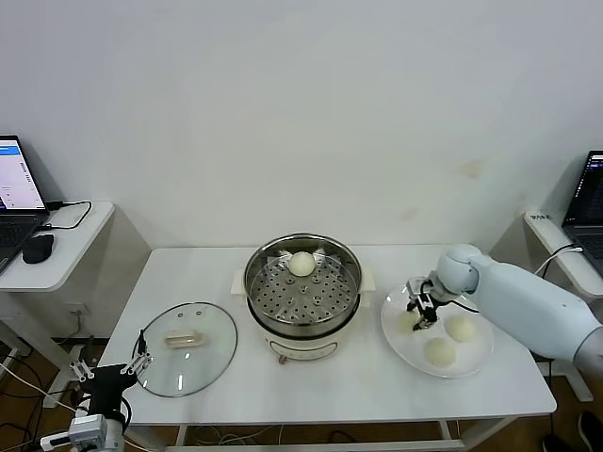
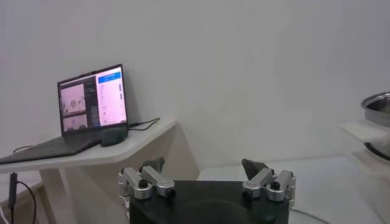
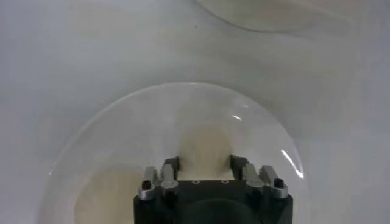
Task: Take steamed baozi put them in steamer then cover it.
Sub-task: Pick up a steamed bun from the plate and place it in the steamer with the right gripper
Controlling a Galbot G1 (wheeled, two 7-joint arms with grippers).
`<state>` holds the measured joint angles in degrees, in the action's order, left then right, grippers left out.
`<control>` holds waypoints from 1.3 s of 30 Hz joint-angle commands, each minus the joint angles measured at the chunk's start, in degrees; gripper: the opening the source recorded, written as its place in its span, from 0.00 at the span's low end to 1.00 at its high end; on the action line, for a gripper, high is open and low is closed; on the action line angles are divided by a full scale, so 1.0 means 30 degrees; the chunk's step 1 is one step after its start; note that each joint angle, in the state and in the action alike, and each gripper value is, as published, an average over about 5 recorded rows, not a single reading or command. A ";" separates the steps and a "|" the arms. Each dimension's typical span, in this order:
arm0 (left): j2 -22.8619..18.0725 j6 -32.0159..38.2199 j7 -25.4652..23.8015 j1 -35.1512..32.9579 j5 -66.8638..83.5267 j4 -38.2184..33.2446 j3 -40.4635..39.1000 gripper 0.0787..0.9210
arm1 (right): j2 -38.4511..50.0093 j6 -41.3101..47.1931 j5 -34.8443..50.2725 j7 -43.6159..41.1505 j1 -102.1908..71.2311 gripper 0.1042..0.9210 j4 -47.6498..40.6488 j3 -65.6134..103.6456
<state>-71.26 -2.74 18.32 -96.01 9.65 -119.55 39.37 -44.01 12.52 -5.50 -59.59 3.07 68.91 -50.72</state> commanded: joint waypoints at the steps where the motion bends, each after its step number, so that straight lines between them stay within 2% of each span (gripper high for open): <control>1: 0.0093 -0.0038 -0.0027 0.0129 0.0030 0.0020 -0.0060 0.88 | 0.1503 0.0635 0.2053 -0.0227 0.3333 0.49 0.1952 -0.1111; 9: 0.0449 -0.0016 -0.0022 0.0248 0.0416 -0.0102 -0.0041 0.88 | 0.1391 0.1756 0.6672 -0.0499 1.1416 0.50 0.3803 -0.5548; 15: 0.0500 -0.0014 -0.0037 0.0478 0.0625 -0.0143 -0.0163 0.88 | -0.1248 0.3030 1.0039 0.0148 1.5189 0.50 0.4132 -0.7929; 21: 0.0379 -0.0014 -0.0026 0.0643 0.0539 -0.0045 -0.0351 0.88 | -0.4920 0.5013 1.2705 0.2132 1.4290 0.50 0.3715 -0.7893; 30: 0.0250 0.0011 0.0002 0.0602 0.0558 -0.0083 0.0112 0.88 | -1.0525 0.6398 1.3008 0.2999 1.0937 0.50 -0.0241 -0.7097; 39: 0.0099 0.0059 0.0010 0.0737 0.0785 0.0181 0.0259 0.88 | -1.2850 0.7702 1.2443 0.3411 0.8892 0.51 -0.2610 -0.7209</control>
<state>-70.84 -2.62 18.33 -93.98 11.73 -119.42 39.86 -72.31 31.67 29.83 -51.21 33.80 67.93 -71.53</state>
